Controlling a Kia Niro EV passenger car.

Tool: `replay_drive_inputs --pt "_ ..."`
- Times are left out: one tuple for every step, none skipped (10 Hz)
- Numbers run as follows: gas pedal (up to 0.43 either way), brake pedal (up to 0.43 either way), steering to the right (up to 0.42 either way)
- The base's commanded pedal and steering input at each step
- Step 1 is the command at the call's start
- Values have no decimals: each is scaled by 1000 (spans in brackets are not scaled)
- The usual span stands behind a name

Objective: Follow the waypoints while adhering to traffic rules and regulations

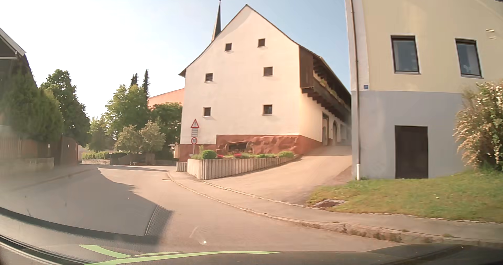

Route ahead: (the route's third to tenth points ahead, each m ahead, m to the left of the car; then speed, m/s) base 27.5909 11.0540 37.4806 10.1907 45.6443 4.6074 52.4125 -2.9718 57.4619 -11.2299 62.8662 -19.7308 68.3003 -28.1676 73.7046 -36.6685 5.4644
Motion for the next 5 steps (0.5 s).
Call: replay_drive_inputs --pt "209 0 -331" --pt "209 0 -321" --pt "209 0 -304" --pt "209 0 -287" --pt "209 0 -272"
